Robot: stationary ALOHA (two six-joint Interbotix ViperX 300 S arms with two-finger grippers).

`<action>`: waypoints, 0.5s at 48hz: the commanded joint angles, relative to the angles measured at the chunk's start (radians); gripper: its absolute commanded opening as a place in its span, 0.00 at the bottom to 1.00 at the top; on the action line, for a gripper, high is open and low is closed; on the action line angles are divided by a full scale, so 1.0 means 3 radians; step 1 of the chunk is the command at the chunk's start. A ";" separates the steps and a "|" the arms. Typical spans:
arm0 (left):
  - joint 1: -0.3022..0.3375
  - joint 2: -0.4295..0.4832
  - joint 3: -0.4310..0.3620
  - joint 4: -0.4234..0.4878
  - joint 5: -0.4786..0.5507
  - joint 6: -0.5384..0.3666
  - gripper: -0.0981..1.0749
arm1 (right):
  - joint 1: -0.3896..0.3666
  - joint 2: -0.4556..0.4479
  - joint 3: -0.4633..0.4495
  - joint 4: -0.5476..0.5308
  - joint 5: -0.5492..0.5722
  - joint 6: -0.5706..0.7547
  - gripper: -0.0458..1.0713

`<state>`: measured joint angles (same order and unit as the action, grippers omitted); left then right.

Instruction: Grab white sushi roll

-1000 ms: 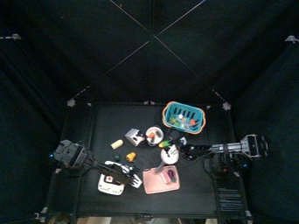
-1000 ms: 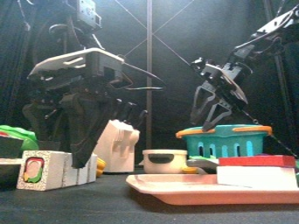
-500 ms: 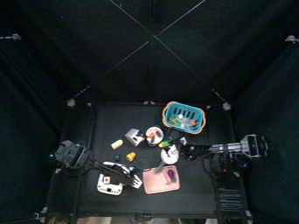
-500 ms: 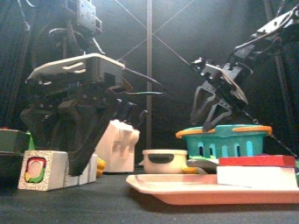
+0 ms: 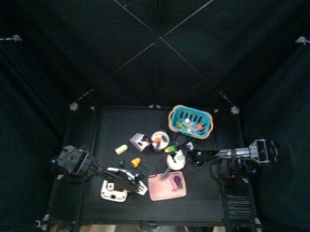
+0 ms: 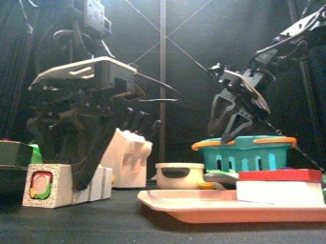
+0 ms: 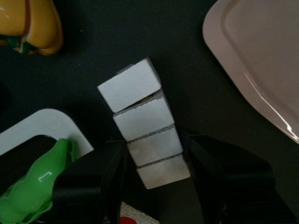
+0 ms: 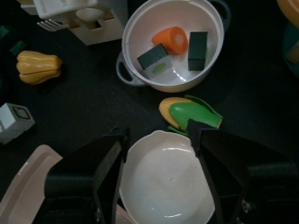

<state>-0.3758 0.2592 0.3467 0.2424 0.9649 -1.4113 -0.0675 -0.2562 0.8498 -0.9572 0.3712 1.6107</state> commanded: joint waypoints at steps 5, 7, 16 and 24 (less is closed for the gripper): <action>0.0005 -0.0102 -0.0087 0.0020 0.0005 -0.0020 0.66 | 0.0005 -0.0041 -0.0026 0.0000 -0.0005 0.0000 0.83; 0.0010 -0.0107 -0.0097 0.0015 0.0005 -0.0026 0.66 | 0.0010 -0.0041 -0.0020 0.0000 -0.0005 0.0005 0.83; 0.0005 -0.0112 -0.0159 0.0020 0.0010 -0.0046 0.66 | 0.0036 -0.0041 0.0005 0.0005 -0.0005 0.0015 0.83; 0.0005 -0.0153 -0.0205 0.0046 0.0010 -0.0046 0.66 | 0.0046 -0.0046 0.0010 0.0026 -0.0005 0.0000 0.83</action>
<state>-0.3758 0.2531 0.3175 0.2454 0.9664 -1.4220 -0.0568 -0.2562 0.8606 -0.9511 0.3712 1.6122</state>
